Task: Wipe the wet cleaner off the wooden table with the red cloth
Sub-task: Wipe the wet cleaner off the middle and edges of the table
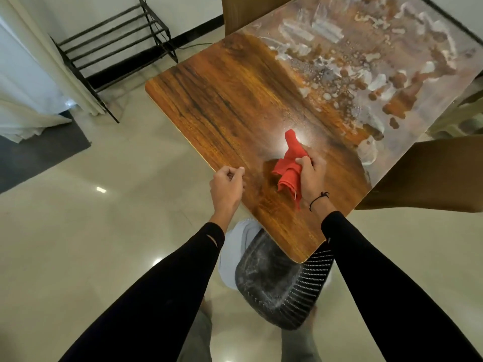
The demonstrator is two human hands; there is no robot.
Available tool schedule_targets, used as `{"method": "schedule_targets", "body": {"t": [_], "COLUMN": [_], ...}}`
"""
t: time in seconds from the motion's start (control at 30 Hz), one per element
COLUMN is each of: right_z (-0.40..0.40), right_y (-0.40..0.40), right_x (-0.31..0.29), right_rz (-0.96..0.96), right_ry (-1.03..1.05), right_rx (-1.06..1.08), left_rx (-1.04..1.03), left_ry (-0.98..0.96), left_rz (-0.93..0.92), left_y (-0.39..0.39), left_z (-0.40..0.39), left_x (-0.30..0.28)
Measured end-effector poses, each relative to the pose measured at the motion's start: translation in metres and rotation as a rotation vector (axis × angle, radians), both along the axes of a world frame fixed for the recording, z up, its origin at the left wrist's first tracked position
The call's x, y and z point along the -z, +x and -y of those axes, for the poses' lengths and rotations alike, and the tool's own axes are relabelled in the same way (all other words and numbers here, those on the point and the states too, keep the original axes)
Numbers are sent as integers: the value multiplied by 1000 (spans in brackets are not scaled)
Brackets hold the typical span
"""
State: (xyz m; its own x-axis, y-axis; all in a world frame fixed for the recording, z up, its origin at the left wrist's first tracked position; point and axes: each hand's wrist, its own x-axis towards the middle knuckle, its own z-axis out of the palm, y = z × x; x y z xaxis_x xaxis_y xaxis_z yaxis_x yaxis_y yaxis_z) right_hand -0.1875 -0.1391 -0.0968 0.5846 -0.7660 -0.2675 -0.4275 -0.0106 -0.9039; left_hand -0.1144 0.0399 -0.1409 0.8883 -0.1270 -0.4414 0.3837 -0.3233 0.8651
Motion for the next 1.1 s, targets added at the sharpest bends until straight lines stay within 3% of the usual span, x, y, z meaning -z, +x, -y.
{"method": "schedule_targets", "body": {"t": [0.27,0.53,1.1], "right_z": [66,128,168], "right_y": [-39,-88,-122], "right_x": [-5,-14,-46], "right_rz": [32,31,42], "right_ry": [289,298,335], "right_rx": [-85,-314,-425], "left_rx": [-162,-339,-442], "left_ry": [75,121,108], "left_rz": [36,58,46], "left_y": [-46,-123,-175], "left_z": [49,102,123], "left_x": [-18,-37,-57]}}
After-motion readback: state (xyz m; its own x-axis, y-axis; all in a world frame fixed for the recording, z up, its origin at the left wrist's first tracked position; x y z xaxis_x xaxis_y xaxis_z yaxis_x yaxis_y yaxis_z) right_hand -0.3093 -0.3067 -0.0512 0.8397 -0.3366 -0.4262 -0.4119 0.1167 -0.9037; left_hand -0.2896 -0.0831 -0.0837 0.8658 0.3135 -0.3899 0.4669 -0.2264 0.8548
